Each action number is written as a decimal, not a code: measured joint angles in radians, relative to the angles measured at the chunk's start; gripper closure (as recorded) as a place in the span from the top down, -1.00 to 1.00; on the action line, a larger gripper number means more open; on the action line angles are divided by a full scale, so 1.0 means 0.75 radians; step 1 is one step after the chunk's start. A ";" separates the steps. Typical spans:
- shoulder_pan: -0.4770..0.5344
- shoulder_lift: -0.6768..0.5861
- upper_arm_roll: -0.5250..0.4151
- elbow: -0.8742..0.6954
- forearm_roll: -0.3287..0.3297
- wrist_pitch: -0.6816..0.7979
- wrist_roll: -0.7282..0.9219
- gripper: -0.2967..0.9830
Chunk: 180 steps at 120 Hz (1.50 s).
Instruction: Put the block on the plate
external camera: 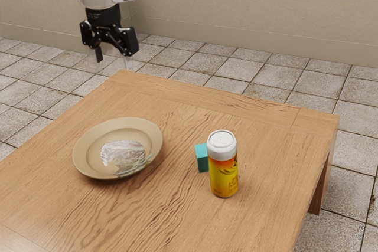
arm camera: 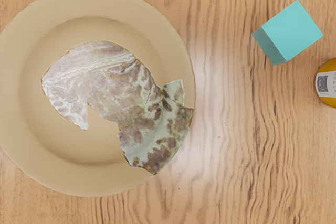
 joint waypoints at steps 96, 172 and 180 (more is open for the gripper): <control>-0.355 1.011 0.416 0.907 -0.397 -0.119 -0.445 0.54; -0.390 1.338 0.433 1.000 -0.581 0.095 -0.763 0.54; -0.405 1.269 0.429 0.878 -0.582 0.131 -0.780 0.54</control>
